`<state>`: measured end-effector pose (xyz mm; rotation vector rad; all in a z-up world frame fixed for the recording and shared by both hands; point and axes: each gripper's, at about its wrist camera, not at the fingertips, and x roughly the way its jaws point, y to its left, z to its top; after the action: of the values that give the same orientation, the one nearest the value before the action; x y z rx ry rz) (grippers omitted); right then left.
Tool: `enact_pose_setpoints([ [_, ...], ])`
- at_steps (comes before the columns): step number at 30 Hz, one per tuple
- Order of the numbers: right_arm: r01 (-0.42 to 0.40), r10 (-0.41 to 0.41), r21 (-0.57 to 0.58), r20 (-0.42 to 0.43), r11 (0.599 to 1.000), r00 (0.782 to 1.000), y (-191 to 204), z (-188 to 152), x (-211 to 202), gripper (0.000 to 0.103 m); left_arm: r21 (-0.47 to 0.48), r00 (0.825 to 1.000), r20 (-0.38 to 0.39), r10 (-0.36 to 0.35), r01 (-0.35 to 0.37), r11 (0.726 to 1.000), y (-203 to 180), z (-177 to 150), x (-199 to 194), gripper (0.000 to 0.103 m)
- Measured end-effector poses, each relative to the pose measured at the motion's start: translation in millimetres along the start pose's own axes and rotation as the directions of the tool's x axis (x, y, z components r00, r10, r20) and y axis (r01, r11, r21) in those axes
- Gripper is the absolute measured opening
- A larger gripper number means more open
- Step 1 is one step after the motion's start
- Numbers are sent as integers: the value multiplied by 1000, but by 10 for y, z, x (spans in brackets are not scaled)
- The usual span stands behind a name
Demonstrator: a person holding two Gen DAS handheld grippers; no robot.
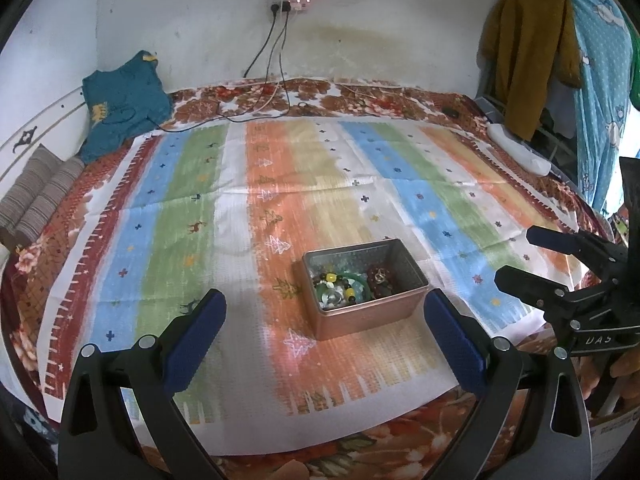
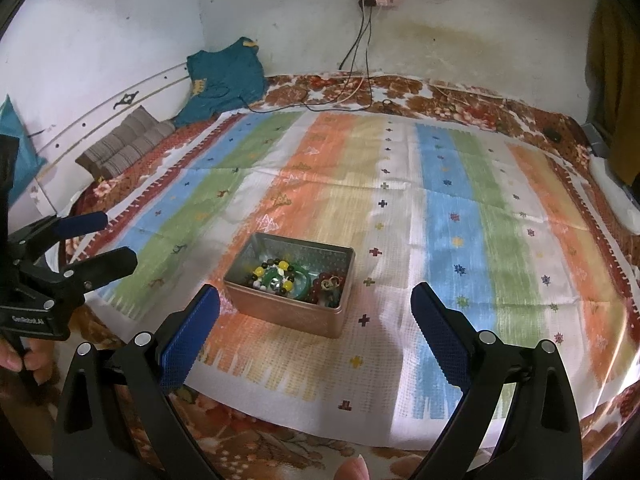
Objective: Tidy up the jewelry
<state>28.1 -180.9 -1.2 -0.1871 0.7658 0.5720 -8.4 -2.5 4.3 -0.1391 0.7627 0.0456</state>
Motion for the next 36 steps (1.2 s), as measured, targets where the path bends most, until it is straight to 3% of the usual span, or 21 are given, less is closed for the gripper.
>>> enact_pose_setpoints([
  [36,-35,34,33,20,999,999,-6,-17,-106,97,51,1000,17,-25,25,998,-141,-57,-78,97],
])
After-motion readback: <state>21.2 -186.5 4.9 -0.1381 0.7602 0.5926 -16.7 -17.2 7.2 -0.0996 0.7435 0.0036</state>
